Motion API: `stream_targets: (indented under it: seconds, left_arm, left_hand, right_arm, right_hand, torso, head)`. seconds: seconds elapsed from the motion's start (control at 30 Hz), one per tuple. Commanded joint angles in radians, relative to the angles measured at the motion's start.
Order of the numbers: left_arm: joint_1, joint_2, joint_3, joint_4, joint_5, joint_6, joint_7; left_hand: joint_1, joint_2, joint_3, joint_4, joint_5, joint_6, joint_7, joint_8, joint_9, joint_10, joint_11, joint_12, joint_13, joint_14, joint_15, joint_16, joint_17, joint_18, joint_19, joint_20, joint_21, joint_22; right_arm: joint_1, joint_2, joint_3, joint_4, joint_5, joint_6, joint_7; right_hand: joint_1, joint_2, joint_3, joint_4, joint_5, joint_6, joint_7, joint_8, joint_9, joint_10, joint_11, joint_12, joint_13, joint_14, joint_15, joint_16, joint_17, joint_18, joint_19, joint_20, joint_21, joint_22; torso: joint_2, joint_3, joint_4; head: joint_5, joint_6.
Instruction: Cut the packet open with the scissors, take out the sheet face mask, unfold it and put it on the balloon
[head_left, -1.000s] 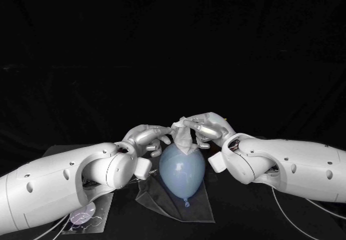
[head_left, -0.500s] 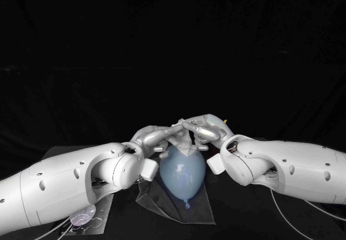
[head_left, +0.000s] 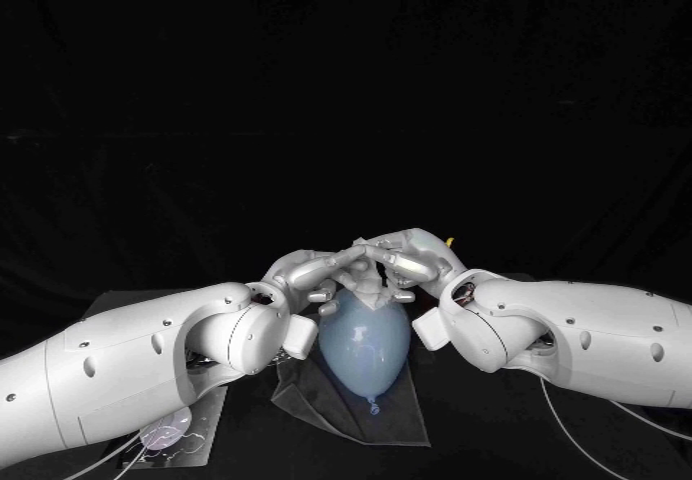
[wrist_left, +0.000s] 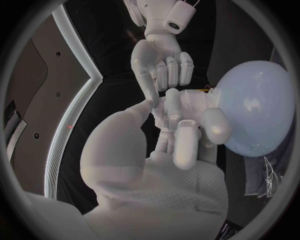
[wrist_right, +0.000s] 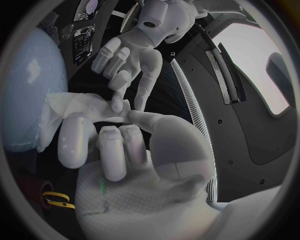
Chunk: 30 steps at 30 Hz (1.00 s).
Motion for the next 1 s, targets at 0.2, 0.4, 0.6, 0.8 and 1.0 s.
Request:
stream_targets:
  seconds: [0.2,0.4,0.6,0.8,1.0]
  left_arm:
    - [0.001,-0.006,0.001,0.002,0.001,-0.011,-0.010]
    - [0.001,-0.007,0.001,0.003,0.001,-0.013,-0.007]
    - [0.001,-0.005,0.001,0.003,0.001,-0.011,-0.006]
    - [0.001,-0.003,0.001,0.004,0.001,-0.008,-0.006]
    - [0.001,-0.001,0.001,0.004,0.001,-0.008,-0.006]
  left_hand:
    - [0.018,0.062,-0.002,0.058,-0.002,0.019,-0.004,-0.012,-0.005,0.009,-0.004,0.002,0.002,0.028,0.001,0.004,0.001,0.003,0.010,0.001,-0.003,0.002]
    - [0.060,0.101,0.016,0.074,-0.002,0.024,-0.006,-0.016,-0.007,0.010,-0.006,0.003,0.003,0.028,0.000,0.004,-0.001,0.003,0.010,0.000,-0.004,0.001]
    - [0.110,0.104,0.036,0.058,-0.003,0.027,-0.008,-0.016,-0.006,0.010,-0.008,0.003,0.003,0.028,-0.002,0.004,0.000,0.003,0.012,-0.001,-0.004,0.003]
    - [0.107,0.083,0.024,0.063,-0.003,0.028,-0.006,-0.017,-0.005,0.010,-0.007,0.003,0.003,0.029,-0.001,0.004,0.001,0.002,0.013,-0.001,-0.003,0.005]
    - [0.108,0.080,0.022,0.065,-0.003,0.030,-0.007,-0.016,-0.005,0.011,-0.008,0.003,0.003,0.029,-0.002,0.005,0.002,0.002,0.015,-0.001,-0.001,0.008]
  right_arm:
    - [0.000,-0.003,0.000,0.002,-0.007,0.019,0.010]
    - [0.000,-0.003,0.000,0.002,-0.006,0.021,0.009]
    - [0.000,-0.002,0.000,0.003,-0.006,0.025,0.005]
    - [0.000,0.002,0.000,0.001,-0.008,0.032,-0.004]
    - [0.000,0.003,0.000,0.004,-0.014,0.037,-0.011]
  right_hand:
    - [0.010,0.001,0.001,0.004,0.000,0.002,0.006,0.003,0.001,0.087,0.007,0.006,0.237,0.112,-0.001,0.005,0.263,0.017,-0.004,0.003,0.002,0.173]
    - [0.010,0.001,0.001,0.004,0.000,0.002,0.006,0.003,0.001,0.087,0.007,0.006,0.237,0.112,-0.001,0.005,0.263,0.017,-0.004,0.003,0.002,0.173]
    - [0.011,0.002,0.001,0.005,0.001,0.001,0.006,0.003,0.001,0.087,0.008,0.006,0.236,0.112,-0.001,0.005,0.263,0.017,-0.004,0.003,0.001,0.172]
    - [0.011,0.002,0.001,0.005,0.001,0.001,0.006,0.003,0.001,0.087,0.008,0.006,0.236,0.112,-0.001,0.005,0.263,0.017,-0.004,0.003,0.001,0.172]
    - [0.014,0.003,0.004,0.003,0.004,-0.002,0.007,0.001,0.000,0.086,0.008,0.004,0.236,0.112,0.000,0.005,0.263,0.017,-0.005,0.004,0.000,0.172]
  torso:
    - [0.000,-0.0001,0.0006]
    - [0.000,-0.0004,0.0006]
    - [0.000,-0.0001,0.0006]
    - [0.000,-0.0001,0.0005]
    - [0.000,-0.0005,0.0001]
  head:
    - [-0.002,-0.001]
    - [-0.002,-0.001]
    - [-0.001,-0.002]
    - [-0.001,0.001]
    - [0.001,-0.001]
